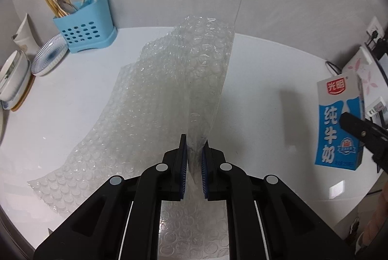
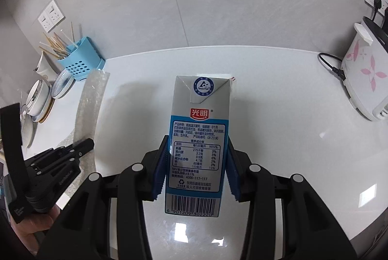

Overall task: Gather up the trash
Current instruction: 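Lift the bubble wrap and milk carton and carry them down over the wastebasket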

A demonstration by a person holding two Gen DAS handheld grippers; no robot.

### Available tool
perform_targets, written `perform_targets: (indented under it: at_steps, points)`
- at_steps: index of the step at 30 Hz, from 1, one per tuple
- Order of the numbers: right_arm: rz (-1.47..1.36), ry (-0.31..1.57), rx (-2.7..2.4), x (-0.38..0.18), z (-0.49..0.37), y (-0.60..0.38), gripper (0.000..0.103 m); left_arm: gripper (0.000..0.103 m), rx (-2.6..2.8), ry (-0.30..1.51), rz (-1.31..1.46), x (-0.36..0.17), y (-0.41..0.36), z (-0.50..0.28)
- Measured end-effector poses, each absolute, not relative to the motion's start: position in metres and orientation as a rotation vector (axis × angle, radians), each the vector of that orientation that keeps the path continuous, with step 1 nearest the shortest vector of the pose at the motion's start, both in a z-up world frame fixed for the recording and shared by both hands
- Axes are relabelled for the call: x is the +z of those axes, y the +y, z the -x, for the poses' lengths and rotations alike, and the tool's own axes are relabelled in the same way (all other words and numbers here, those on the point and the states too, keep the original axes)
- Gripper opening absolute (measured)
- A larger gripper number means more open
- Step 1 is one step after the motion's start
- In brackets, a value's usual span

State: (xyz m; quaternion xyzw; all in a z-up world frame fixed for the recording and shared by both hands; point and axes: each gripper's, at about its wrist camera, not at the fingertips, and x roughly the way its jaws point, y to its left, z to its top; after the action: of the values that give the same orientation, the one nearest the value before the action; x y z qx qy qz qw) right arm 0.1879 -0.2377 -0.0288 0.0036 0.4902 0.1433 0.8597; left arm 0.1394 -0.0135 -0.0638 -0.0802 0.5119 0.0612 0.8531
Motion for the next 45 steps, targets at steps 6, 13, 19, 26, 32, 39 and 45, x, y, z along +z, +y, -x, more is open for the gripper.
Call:
perform_targets:
  at_steps: [6, 13, 19, 26, 32, 39, 45]
  points:
    - [-0.006, 0.999, 0.282, -0.018, -0.149, -0.227, 0.040, 0.009, 0.102, 1.021, 0.160, -0.039, -0.013, -0.100]
    - [-0.013, 0.959, 0.261, -0.010, -0.093, -0.220, 0.040, 0.009, 0.057, 0.978, 0.149, -0.023, -0.015, -0.046]
    - [-0.023, 0.923, 0.253, -0.002, -0.031, -0.211, 0.040, 0.009, 0.007, 0.951, 0.124, -0.019, -0.010, 0.003]
    - [-0.044, 0.895, 0.223, 0.000, 0.037, -0.206, 0.040, 0.009, -0.044, 0.923, 0.089, -0.013, -0.011, 0.065]
    - [-0.038, 0.915, 0.213, -0.012, 0.081, -0.200, 0.040, 0.009, -0.058, 0.939, 0.099, -0.017, -0.003, 0.110]
    - [-0.015, 0.953, 0.231, -0.027, 0.128, -0.206, 0.040, 0.009, -0.051, 0.979, 0.122, -0.027, 0.002, 0.152]
    - [0.010, 1.004, 0.281, -0.047, 0.162, -0.214, 0.040, 0.009, -0.064, 1.055, 0.121, -0.050, -0.005, 0.183]
